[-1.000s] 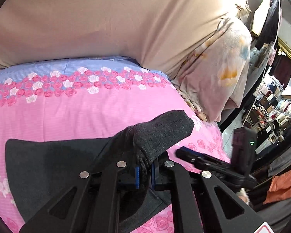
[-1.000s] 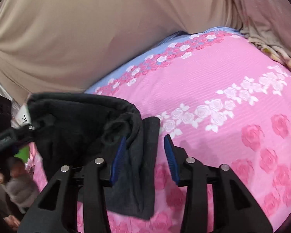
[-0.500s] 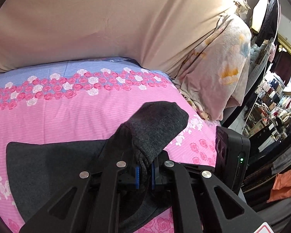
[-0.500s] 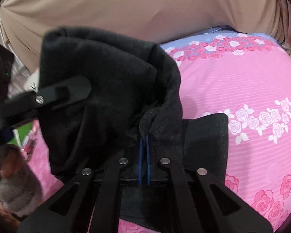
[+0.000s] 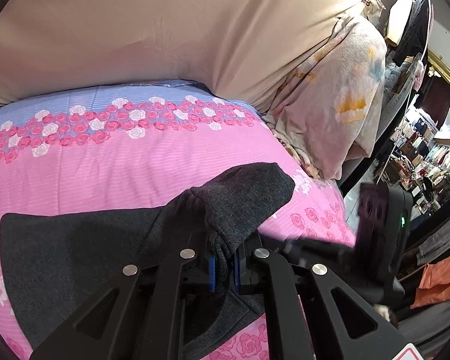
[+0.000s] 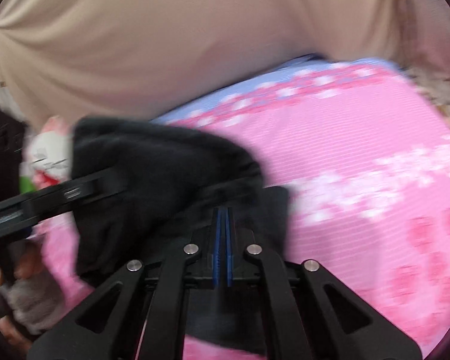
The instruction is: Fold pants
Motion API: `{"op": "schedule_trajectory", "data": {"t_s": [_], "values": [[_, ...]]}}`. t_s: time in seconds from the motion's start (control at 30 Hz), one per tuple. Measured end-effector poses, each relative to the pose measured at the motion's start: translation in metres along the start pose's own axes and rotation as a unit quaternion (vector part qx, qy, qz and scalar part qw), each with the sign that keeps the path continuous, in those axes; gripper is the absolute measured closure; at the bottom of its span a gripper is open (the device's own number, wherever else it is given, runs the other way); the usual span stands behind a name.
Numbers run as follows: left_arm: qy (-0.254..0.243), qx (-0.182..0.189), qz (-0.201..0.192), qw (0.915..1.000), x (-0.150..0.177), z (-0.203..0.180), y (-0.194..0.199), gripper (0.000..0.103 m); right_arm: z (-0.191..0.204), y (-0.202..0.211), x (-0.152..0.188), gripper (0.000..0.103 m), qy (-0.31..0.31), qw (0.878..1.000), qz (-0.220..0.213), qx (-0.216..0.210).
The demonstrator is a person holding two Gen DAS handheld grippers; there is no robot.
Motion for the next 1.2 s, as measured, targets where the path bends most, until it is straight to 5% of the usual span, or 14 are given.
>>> {"op": "schedule_trajectory", "data": {"t_s": [0.07,0.13,0.27,0.43,0.5,0.67,0.8,0.97,1.2], "values": [[0.003,-0.001,-0.002,1.0000,-0.001,0.001,0.002,0.097,0.014,-0.011,0.002,0.102,0.015,0.999,0.017,-0.024],[0.004,-0.004,-0.002,1.0000,-0.001,0.002,0.003,0.097,0.012,-0.005,0.001,0.099,0.019,0.999,-0.010,0.028],[0.002,-0.004,-0.003,1.0000,0.001,0.003,0.005,0.097,-0.028,0.023,-0.008,0.065,-0.039,0.994,-0.055,0.087],[0.003,-0.002,-0.002,1.0000,0.001,0.002,0.002,0.097,-0.053,0.015,-0.016,0.068,-0.047,0.992,-0.035,0.108],[0.003,-0.002,-0.001,1.0000,0.001,0.002,0.001,0.097,-0.057,0.003,-0.020,0.100,-0.047,0.993,-0.022,0.106],[0.002,-0.004,-0.003,1.0000,0.000,0.001,0.003,0.097,-0.029,0.014,-0.001,0.100,-0.022,0.994,-0.038,0.097],[0.000,-0.005,-0.009,0.9999,-0.001,0.000,0.006,0.097,-0.003,-0.003,0.006,0.100,-0.005,0.999,-0.008,0.031],[0.004,-0.007,-0.005,0.9999,0.000,0.002,0.006,0.097,-0.026,0.007,-0.001,0.100,-0.040,0.992,-0.041,0.113],[0.002,0.001,0.002,1.0000,0.002,0.000,-0.002,0.097,-0.040,0.024,0.007,0.100,-0.050,0.993,-0.041,0.102]]}}
Point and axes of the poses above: each gripper's, at about its wrist camera, not at the fingertips, and y roughly against the way its jaws point, z to its left, x to its underside, the point moved 4 cm from there along -y, roughly the way its jaws point, and after that the axes turned 15 degrees about z, right-handed, at the moved point
